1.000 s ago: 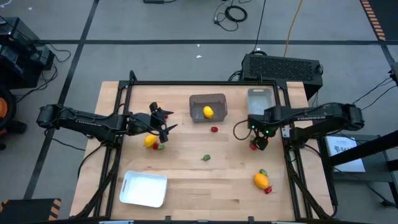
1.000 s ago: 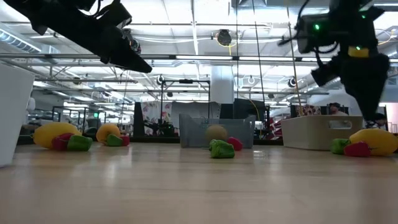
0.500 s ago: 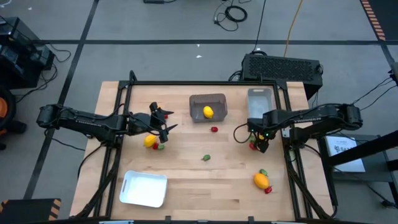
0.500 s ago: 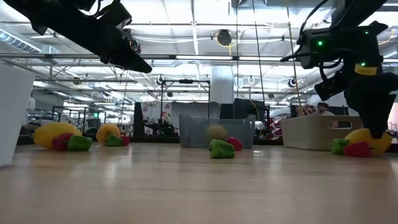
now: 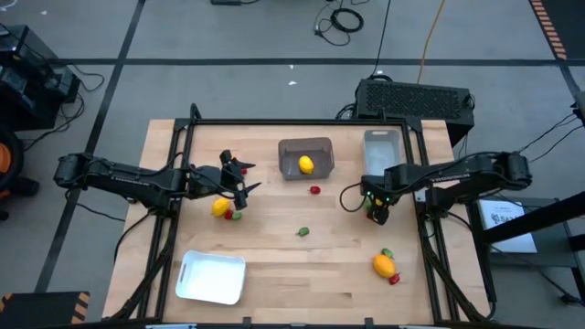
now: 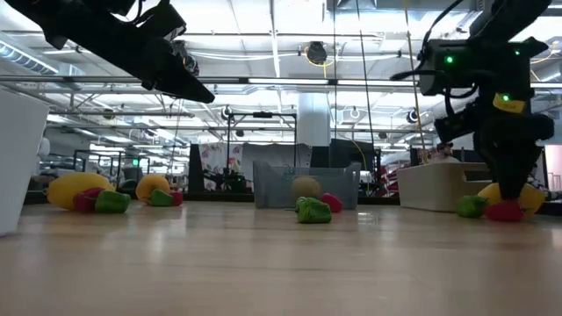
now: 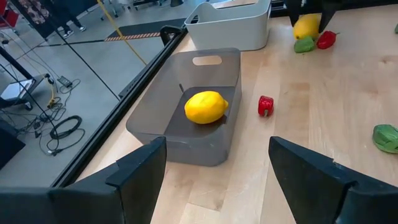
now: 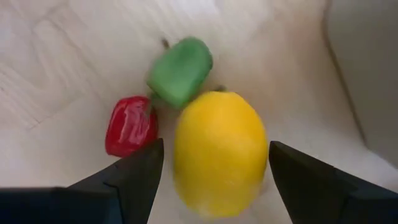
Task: Sort produce into baskets
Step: Put the lemon into the black bin
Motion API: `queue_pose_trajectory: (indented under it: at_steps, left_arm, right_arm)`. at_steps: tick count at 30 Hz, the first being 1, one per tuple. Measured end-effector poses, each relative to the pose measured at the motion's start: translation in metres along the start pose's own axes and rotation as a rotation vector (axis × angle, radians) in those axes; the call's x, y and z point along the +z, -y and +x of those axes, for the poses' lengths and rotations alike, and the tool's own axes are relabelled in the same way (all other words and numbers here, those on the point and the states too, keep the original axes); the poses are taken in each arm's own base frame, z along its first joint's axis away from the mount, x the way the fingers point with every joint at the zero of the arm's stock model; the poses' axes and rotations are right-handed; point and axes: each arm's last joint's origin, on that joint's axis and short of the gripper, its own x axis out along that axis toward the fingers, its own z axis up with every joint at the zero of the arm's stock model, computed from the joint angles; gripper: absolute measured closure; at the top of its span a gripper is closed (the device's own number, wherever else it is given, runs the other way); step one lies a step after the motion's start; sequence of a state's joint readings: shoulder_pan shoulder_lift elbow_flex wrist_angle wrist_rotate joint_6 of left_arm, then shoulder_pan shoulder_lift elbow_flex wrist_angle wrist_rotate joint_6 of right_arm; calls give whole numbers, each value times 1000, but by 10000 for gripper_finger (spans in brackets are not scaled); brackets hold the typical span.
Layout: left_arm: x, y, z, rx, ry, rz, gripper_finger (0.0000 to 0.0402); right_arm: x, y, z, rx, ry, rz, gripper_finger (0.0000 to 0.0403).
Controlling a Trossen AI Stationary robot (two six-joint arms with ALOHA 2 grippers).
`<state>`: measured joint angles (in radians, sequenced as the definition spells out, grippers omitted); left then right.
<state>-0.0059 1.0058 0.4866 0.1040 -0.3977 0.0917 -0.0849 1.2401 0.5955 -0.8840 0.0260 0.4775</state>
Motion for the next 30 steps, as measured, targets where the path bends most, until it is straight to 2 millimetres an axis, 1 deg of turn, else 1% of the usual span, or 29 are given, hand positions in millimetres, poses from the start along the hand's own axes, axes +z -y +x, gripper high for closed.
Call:
queue_pose_trajectory:
  at_steps: [4,7,12,16,19,23,27,30]
  left_arm:
    - [0,0,0,0,0,0,111]
    - [0,0,0,0,1,-1,111]
    - [0,0,0,0,1,-5,111]
    - [0,0,0,0,1,-7,111]
    - [0,0,0,0,1,-7,111]
    - [0,0,0,0,1,-6,111]
    - [0,0,0,0,1,-6,111]
    - [0,0,0,0,1,-4,111]
  right_arm:
    - [-2,-3,11,-21,-43,-9,122]
    - [-1,-4,16,-37,-72,-9,132]
    - [0,-5,19,-44,-85,-9,174]
    - [2,-6,14,-41,-85,-14,207]
    - [9,-9,5,-32,-63,-20,218]
    - [17,-13,-13,-30,-57,-27,210]
    - [28,-18,-38,-19,-37,-21,202]
    - [40,-24,-60,17,32,-21,201]
